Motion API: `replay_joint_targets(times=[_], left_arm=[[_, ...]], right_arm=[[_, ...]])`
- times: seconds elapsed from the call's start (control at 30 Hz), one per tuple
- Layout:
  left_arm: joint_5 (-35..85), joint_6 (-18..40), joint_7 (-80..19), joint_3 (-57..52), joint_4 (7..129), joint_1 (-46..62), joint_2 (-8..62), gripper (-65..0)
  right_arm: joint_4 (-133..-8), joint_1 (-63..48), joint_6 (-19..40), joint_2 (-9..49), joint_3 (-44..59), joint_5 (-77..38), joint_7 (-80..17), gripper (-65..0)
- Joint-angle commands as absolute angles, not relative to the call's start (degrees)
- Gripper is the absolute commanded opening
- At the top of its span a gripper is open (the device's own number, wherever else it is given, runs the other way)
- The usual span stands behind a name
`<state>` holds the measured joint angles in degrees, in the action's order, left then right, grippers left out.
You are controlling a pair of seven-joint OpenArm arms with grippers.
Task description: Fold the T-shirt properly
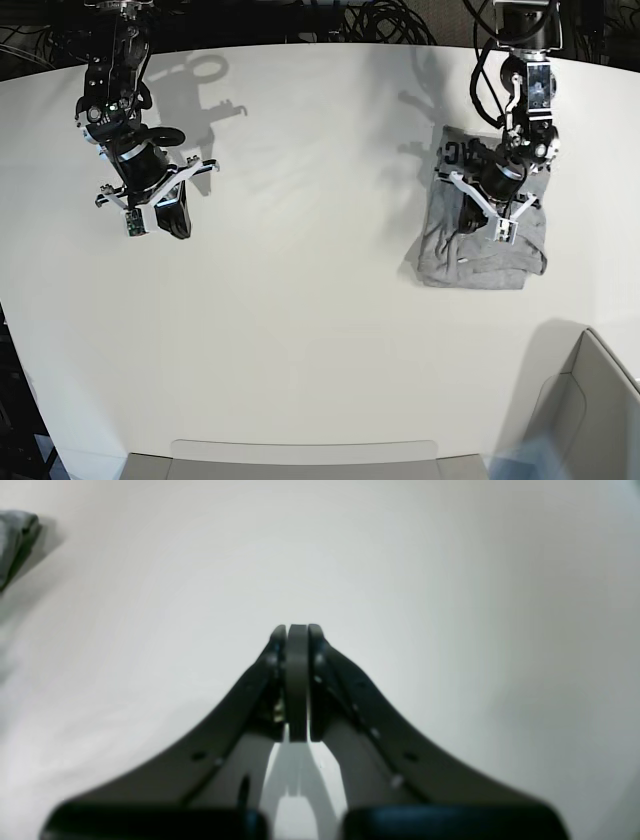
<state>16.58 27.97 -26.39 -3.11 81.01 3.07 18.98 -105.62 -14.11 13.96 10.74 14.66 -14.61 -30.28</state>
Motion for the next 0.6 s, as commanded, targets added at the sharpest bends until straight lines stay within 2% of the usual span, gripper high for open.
replay_joint_targets(times=[0.0, 0.3, 0.57], left_arm=[[17.45, 28.26, -24.31, -3.56, 86.02, 2.33, 19.74, -65.0], [17.27, 27.91, -24.31, -5.76, 105.01, 11.12, 18.77, -65.0], [17.36, 27.91, -24.31, -18.59, 111.69, 24.66, 8.40, -65.0]], right_arm=[[-107.74, -13.67, 14.11, 11.21, 14.81, -14.99, -28.70, -65.0], [-115.82, -20.35, 14.20, 11.38, 14.90, -14.90, -28.79, -65.0], [-118.29, -34.42, 14.20, 15.96, 15.08, -16.84, -28.18, -65.0]])
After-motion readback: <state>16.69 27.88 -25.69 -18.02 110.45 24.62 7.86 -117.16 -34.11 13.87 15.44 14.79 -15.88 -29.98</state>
